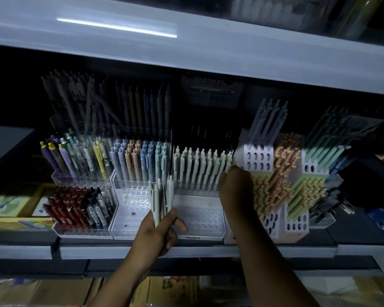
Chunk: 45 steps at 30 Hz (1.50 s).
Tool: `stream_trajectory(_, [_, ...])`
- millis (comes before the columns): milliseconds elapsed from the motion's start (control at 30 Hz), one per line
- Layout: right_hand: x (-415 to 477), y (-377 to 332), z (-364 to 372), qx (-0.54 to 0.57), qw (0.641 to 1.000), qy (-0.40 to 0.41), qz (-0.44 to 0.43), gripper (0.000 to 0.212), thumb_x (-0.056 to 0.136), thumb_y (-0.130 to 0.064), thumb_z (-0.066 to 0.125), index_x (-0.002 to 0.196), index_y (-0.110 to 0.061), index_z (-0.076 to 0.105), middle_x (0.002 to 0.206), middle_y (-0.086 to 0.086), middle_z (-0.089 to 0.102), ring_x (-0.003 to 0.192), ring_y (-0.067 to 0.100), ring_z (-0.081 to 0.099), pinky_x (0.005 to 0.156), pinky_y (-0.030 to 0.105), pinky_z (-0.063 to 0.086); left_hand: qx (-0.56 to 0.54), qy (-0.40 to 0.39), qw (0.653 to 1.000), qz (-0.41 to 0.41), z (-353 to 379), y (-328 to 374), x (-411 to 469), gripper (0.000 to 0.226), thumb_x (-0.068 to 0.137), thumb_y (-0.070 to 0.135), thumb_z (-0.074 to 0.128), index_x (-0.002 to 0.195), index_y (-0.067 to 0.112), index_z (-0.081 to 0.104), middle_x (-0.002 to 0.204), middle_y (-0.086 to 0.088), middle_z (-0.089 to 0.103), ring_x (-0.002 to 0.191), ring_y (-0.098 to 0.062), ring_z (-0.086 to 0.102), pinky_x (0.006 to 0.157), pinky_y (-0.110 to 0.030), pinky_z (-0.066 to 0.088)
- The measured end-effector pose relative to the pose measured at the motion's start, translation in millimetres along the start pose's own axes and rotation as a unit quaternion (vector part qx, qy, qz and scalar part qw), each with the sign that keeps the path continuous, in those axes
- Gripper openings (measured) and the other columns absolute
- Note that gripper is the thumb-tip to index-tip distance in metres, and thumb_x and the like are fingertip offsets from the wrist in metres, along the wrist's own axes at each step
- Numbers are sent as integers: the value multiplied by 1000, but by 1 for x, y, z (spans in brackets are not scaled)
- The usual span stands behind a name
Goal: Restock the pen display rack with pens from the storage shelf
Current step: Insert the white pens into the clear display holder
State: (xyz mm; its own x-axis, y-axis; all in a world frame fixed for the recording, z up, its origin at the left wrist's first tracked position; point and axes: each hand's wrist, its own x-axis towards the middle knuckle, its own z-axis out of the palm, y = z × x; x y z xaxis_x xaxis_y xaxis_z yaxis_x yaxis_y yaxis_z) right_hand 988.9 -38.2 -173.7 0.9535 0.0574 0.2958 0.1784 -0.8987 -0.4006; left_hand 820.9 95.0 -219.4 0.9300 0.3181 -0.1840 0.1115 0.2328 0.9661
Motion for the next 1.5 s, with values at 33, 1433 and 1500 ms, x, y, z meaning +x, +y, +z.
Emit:
stream_trajectory(33, [-3,0,0,6,1000,18,-11,23,103,-11,51,96,4,65,90,20,69,85,33,69,65,26,36,-11,4,1000,-1,-1,0,0,57,100,45,55,85,-10,64,53,-15,44,41,-19,31,46,-24,21])
stream_trajectory(1433, [-24,-45,33,439,897,-5,-52,17,96,-12,68,81,-18,67,68,-6,71,62,9,72,63,39,62,-91,40,995,-31,-28,-3,-5,41,98,41,63,122,8,63,62,-2,32,50,-17,35,48,-31,44])
stream_trajectory(1500, [-23,-45,41,405,910,3,-88,21,97,-15,66,76,-11,65,66,-3,69,61,12,71,61,43,61,-79,37,996,-33,-27,-3,-5,49,96,40,65,122,-2,58,61,0,31,51,-17,33,51,-33,49])
